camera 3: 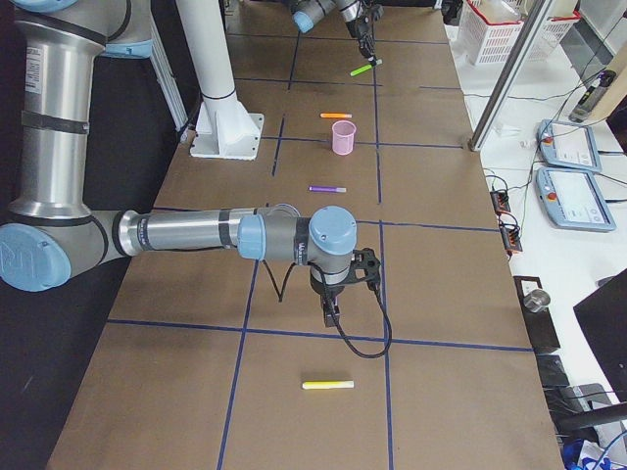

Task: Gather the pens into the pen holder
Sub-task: 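Carry the green marker with the left gripper and drop it into the pink cup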

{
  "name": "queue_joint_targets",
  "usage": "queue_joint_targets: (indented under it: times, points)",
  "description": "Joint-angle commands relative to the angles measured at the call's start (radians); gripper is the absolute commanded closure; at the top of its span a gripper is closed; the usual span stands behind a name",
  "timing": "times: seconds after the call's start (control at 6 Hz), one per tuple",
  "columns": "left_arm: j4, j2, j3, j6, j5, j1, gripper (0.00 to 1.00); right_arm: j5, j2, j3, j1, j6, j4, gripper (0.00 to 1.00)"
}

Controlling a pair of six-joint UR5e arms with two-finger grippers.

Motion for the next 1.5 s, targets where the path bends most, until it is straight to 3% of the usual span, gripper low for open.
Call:
queue_joint_targets:
  times: [0.0,0.33,0.5,1.17,1.33]
  points:
    - [0.007,-0.144,0.059,-0.031,0.267,0.147,1.00,-0.002,0.001,-0.001,0.000,-0.001,-0.001,0.00]
    - [0.042,-0.341,0.256,-0.169,0.438,0.239,1.00,-0.002,0.003,-0.008,0.000,-0.001,-0.001,0.00]
    - [0.048,-0.376,0.304,-0.195,0.463,0.254,1.00,-0.002,0.004,-0.009,0.000,-0.001,-0.001,0.00]
    - [0.048,-0.361,0.329,-0.231,0.463,0.348,0.98,-0.002,0.006,-0.014,0.000,-0.001,-0.001,0.00]
    - [0.046,-0.361,0.325,-0.231,0.462,0.349,0.93,-0.002,0.006,-0.014,0.000,-0.001,-0.001,0.00]
